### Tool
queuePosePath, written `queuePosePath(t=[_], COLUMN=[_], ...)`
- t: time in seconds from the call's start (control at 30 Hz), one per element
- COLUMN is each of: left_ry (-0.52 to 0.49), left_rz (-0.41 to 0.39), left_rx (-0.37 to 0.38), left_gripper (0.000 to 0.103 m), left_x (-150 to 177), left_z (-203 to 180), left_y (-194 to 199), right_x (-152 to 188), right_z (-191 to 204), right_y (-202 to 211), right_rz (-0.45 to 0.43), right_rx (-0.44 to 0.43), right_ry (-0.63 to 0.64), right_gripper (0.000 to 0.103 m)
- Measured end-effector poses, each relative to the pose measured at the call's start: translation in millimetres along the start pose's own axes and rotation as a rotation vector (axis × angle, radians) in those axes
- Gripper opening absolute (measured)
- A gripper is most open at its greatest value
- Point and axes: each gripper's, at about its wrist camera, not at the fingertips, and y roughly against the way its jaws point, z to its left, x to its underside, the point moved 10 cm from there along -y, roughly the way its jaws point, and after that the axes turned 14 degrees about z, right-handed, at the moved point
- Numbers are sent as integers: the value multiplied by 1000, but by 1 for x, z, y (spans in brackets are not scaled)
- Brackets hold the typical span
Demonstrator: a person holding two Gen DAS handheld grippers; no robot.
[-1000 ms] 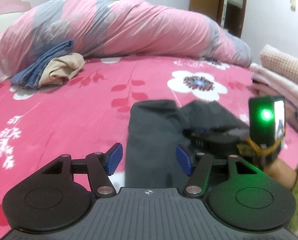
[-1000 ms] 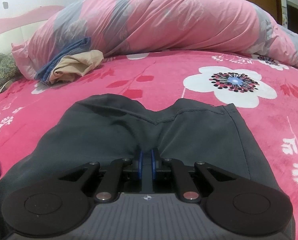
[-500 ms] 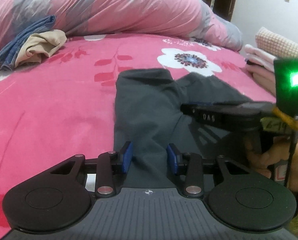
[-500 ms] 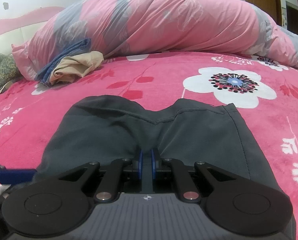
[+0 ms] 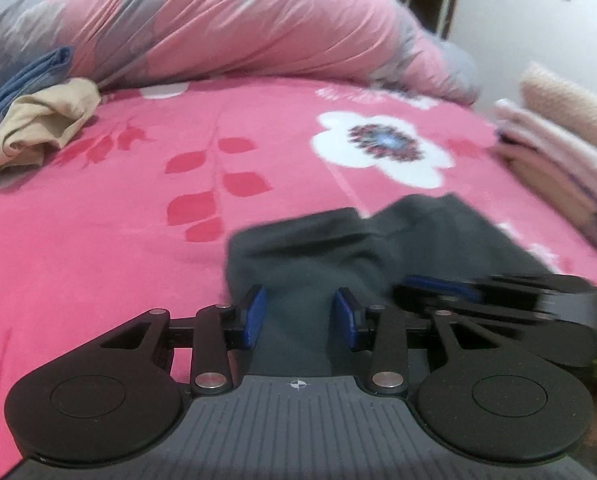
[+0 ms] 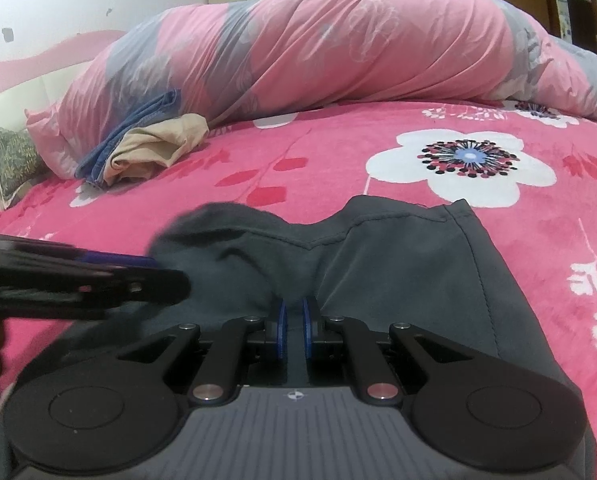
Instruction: Fold clothes
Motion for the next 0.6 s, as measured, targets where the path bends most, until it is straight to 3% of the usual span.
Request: queuePosePath(t=[0.1, 0.3, 0.43, 0.5, 0.6], left_ry=[64, 67, 79, 117, 175], left_rz=[-18, -124, -74, -44, -97], left_rx=[36, 38, -32, -52, -27], left_gripper=[40, 41, 42, 42, 45], left_x=[-4, -16, -21, -19, -17], left_z=[12, 15, 26, 36, 50], left_y=[7, 30, 10, 3, 27], right_x=[-7, -32, -37, -36, -32], right_z=[-6, -25, -54, -71, -80], right_y=[17, 39, 22, 31, 59], right_rz=[-21, -74, -33, -46, -102], right_rx=[-5, 53, 172, 186, 173], right_ry=[-46, -81, -132, -209, -241], right_gripper=[10, 10, 10, 10, 10])
